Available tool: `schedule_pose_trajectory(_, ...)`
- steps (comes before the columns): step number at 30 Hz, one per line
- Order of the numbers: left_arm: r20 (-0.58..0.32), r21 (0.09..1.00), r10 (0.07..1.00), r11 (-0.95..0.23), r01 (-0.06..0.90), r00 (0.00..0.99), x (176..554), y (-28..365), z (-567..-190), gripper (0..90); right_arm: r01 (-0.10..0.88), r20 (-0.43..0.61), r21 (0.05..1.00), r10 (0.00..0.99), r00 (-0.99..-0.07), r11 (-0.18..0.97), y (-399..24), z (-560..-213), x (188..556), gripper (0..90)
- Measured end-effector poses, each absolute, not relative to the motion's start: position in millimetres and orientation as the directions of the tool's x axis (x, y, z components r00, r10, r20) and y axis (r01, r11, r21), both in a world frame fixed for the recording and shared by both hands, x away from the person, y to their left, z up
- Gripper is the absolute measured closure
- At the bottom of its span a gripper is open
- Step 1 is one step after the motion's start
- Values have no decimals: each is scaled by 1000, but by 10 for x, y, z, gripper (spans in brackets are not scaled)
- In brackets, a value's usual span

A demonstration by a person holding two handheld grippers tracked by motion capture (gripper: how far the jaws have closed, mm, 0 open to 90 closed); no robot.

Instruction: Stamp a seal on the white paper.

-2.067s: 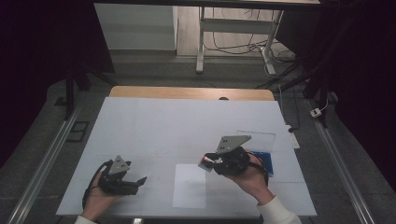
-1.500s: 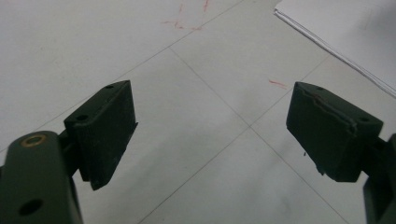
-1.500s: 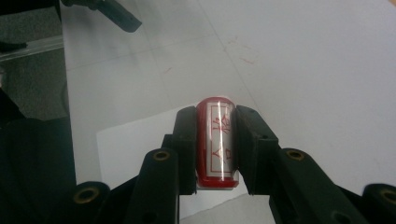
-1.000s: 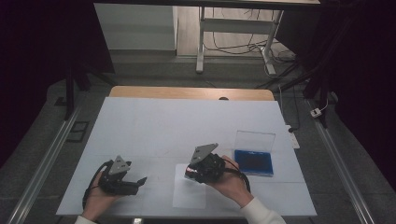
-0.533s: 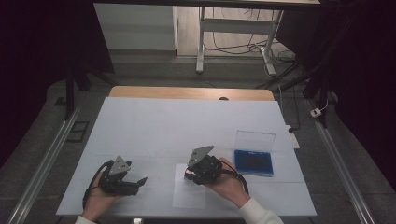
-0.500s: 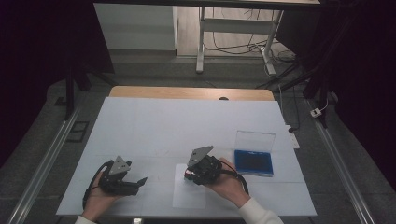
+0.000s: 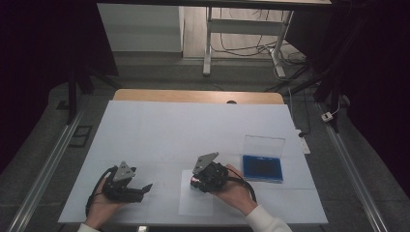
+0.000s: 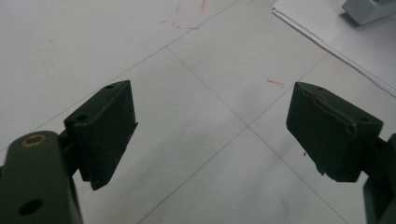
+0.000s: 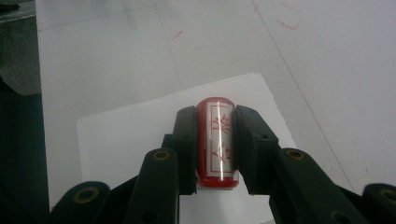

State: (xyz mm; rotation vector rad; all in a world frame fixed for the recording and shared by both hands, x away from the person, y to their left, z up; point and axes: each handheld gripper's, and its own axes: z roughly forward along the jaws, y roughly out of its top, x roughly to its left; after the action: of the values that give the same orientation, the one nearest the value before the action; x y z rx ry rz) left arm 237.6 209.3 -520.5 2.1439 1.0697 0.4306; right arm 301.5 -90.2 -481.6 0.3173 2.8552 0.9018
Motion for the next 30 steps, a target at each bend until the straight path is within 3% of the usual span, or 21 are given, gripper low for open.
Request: schedule_pose_trajectory(30,-11,708,795,-423,566,607,2376,2088,-5211,159,160,-64,559,235,-970,814,-879,-4864,3017,700)
